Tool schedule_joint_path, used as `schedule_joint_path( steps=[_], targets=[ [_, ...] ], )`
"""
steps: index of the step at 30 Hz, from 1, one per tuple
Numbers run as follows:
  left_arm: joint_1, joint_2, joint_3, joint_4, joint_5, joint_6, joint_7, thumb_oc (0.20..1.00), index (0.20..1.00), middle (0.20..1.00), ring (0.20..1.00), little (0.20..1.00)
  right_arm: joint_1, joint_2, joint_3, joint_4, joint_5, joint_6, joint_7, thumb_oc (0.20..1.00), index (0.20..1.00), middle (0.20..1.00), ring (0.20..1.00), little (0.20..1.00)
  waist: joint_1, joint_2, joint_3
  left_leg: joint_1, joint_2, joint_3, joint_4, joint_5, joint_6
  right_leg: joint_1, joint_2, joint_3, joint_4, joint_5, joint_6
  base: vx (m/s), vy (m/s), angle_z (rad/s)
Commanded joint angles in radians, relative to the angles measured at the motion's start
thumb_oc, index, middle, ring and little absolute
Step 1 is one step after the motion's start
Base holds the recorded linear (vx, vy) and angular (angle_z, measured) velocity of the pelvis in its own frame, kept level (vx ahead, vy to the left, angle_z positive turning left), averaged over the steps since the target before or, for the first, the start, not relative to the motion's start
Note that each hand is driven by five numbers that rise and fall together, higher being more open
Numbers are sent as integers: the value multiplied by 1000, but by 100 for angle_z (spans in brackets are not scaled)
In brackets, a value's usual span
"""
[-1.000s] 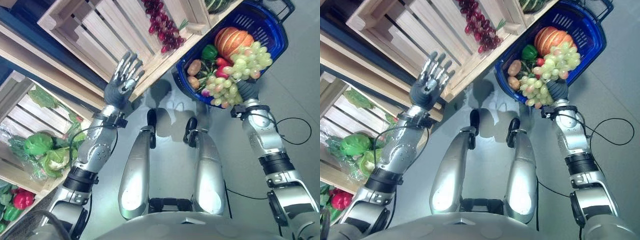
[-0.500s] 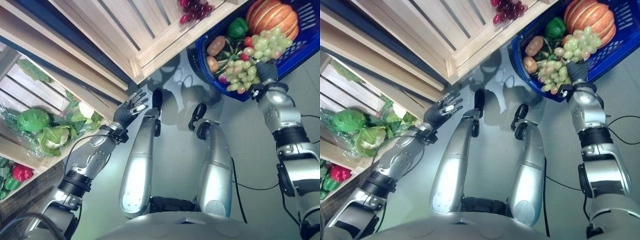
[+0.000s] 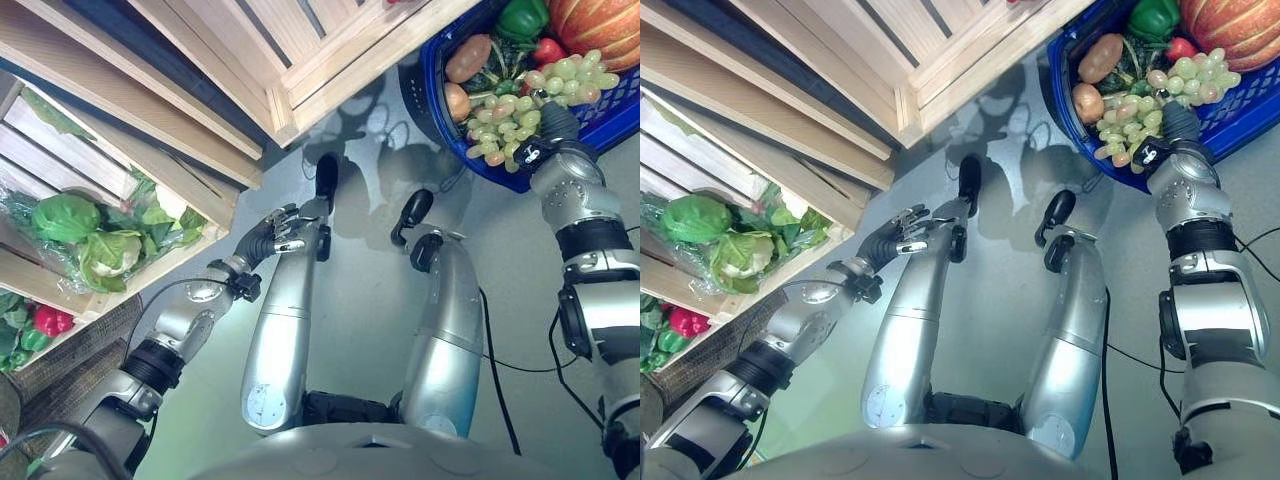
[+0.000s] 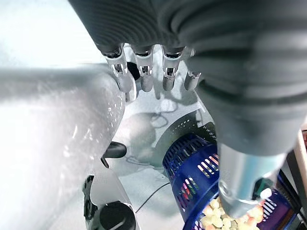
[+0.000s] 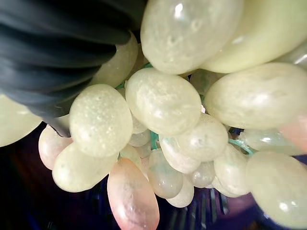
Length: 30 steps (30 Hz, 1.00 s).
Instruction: Pick up fruits and vegetables into the basket
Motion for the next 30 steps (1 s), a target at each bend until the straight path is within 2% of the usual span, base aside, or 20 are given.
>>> schedule_joint_path(
  steps=[1,4,5,6,8,12,15,20,24,30],
  targets=[
    [39,-70,-80,2,24,-53,11,1000,1000,1000,1000,1000,12,-106,-8,17,36,-65,-74,200,200,200,200,200,-22,117,-57,26,-25,42,66,-185,72,-21,68,-6,-15,48,54,0,0,0],
    [45,-79,-100,7,38,-87,14,1000,1000,1000,1000,1000,-2,-111,-11,23,-5,-103,-116,200,200,200,200,200,-24,123,-57,17,-25,43,65,-185,70,-33,70,-2,-15,50,52,-23,8,0],
    [46,-83,-110,8,49,-111,14,1000,1000,1000,1000,1000,-10,-112,-8,21,-21,-113,-146,900,900,900,900,900,-25,125,-57,16,-24,44,63,-184,70,-35,71,0,-18,51,51,-48,23,-1],
    [49,-87,-119,2,61,-120,14,1000,1000,1000,1000,1000,-17,-111,-7,17,-23,-121,-153,1000,1000,1000,1000,1000,-26,127,-57,17,-23,46,60,-184,69,-35,72,2,-24,53,50,-39,19,-1],
    [51,-89,-124,3,68,-126,15,1000,1000,1000,1000,1000,-18,-110,-6,17,-31,-131,-151,1000,1000,1000,1000,1000,-27,128,-57,19,-23,47,57,-184,69,-35,74,3,-26,54,49,-17,7,0],
    [69,-94,-133,-5,89,-190,26,1000,1000,1000,1000,1000,-9,-101,-7,-10,-87,-195,-190,1000,1000,1000,1000,1000,-32,128,-57,48,-21,50,24,-177,66,-12,82,4,-61,60,47,-57,19,-2],
    [80,-91,-135,-21,115,-223,44,1000,1000,1000,1000,1000,21,-88,-16,-47,-132,-217,-225,1000,1000,1000,1000,1000,-39,123,-57,80,-18,57,-4,-170,63,18,88,3,-92,65,47,-55,27,-4],
    [102,-86,-117,-69,176,-280,81,1000,1000,1000,1000,1000,125,-34,-41,-181,-211,-257,-267,1000,1000,1000,1000,1000,-58,113,-57,158,-14,76,-55,-160,55,86,94,-3,-148,76,52,-52,40,-8],
    [107,-81,-91,-118,225,-284,113,1000,1000,1000,1000,1000,243,29,-39,-308,-287,-261,-297,1000,1000,1000,1000,1000,-79,100,-57,217,-17,89,-97,-151,53,143,102,1,-204,90,56,-55,45,-8],
    [120,-66,-30,-189,239,-307,117,1000,1000,1000,1000,1000,429,126,-7,-508,-345,-325,-279,1000,1000,1000,1000,1000,-112,81,-57,303,-15,113,-143,-145,47,227,111,4,-254,100,64,-30,36,-16]
  ],
)
